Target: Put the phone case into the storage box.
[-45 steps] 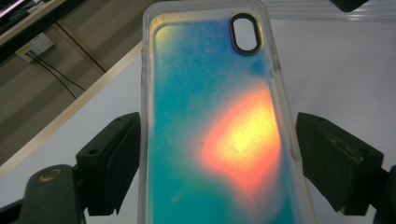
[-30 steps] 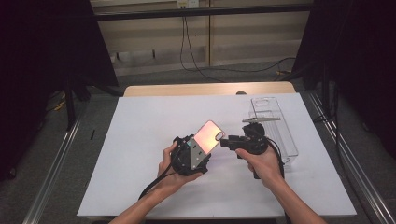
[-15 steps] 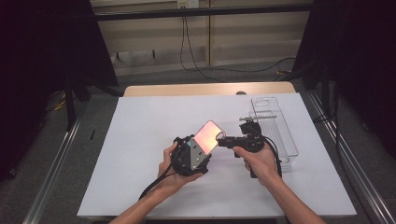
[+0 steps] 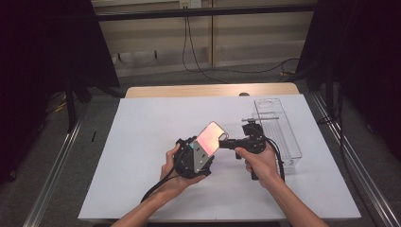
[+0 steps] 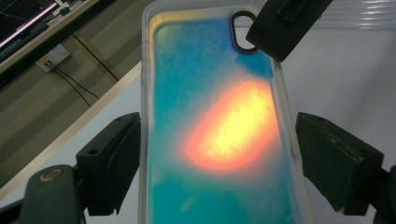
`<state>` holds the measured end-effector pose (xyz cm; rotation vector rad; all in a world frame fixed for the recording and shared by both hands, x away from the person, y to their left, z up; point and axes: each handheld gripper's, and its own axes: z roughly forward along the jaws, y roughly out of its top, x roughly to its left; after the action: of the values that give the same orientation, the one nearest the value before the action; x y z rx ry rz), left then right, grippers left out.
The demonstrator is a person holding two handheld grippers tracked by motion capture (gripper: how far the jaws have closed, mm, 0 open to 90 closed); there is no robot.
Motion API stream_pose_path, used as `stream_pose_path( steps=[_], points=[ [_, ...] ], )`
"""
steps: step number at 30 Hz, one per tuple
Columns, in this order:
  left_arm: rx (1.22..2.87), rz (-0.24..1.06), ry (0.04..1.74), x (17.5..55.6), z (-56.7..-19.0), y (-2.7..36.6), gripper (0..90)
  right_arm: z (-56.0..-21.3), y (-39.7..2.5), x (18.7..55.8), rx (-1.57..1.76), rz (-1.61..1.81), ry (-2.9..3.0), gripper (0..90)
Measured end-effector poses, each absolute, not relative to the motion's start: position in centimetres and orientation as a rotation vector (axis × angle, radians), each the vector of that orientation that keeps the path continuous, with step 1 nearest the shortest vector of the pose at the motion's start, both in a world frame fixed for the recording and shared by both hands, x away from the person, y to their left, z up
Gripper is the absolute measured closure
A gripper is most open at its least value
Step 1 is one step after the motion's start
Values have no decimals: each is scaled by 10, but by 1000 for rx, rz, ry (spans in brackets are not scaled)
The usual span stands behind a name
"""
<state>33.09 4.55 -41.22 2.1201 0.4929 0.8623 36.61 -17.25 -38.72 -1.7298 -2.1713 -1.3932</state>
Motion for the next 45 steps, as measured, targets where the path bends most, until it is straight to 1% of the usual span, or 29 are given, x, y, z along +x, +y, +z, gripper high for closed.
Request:
stream_pose_path(
  steps=[5, 13, 23, 31, 38, 45],
  points=[
    [2118, 867, 489, 331, -412, 46, 171, -388, -172, 367, -1739, -1397, -2146, 671],
    [2119, 885, 473, 330, -413, 46, 171, -387, -177, 370, -1738, -1377, -2063, 707],
    [2107, 885, 484, 331, -416, 46, 171, -386, -176, 367, -1760, -1393, -1999, 757],
    [2104, 890, 508, 336, -417, 47, 170, -386, -176, 367, -1748, -1441, -1906, 820],
    [2102, 872, 528, 336, -415, 49, 169, -384, -173, 362, -1736, -1472, -1918, 830],
    [2077, 903, 521, 335, -414, 48, 163, -381, -174, 360, -1729, -1501, -1911, 832]
  ],
)
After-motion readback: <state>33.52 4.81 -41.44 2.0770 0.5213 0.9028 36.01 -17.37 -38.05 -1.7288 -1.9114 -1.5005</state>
